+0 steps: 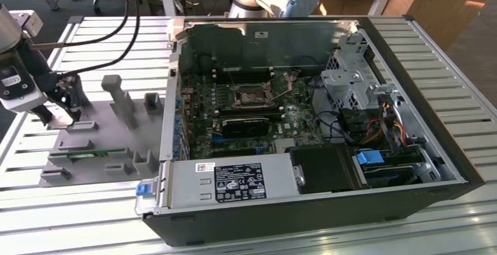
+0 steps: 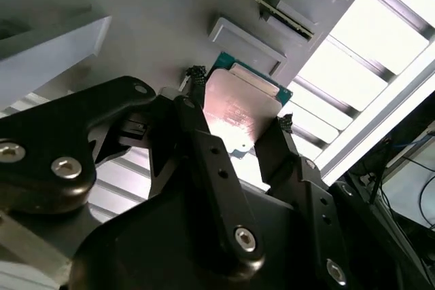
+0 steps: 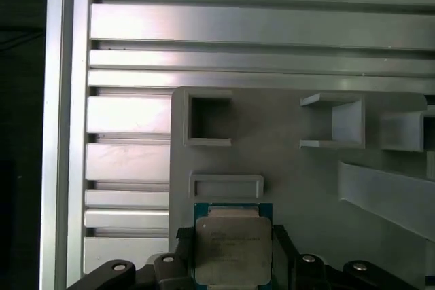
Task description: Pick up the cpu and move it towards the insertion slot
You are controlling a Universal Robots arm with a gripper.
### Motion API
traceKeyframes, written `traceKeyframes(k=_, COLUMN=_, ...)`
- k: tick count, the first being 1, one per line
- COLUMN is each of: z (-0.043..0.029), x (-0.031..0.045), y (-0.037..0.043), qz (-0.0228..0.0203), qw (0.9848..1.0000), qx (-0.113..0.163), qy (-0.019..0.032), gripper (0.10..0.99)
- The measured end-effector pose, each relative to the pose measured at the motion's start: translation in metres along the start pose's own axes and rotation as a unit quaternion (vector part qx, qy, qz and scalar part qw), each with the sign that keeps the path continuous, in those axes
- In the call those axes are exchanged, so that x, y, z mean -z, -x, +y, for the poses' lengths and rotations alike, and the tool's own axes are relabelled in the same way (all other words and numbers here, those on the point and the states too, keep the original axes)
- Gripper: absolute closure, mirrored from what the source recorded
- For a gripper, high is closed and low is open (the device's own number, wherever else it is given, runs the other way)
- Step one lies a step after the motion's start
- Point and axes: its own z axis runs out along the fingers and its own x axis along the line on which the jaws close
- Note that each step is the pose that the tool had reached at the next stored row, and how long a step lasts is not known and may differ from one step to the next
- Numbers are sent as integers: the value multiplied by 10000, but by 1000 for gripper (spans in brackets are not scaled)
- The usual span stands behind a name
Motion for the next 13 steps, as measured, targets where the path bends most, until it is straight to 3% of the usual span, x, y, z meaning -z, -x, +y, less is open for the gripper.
traceKeyframes(k=13, z=9, x=531, y=13, qz=-3, qw=10000, qx=0, qy=0, gripper=549)
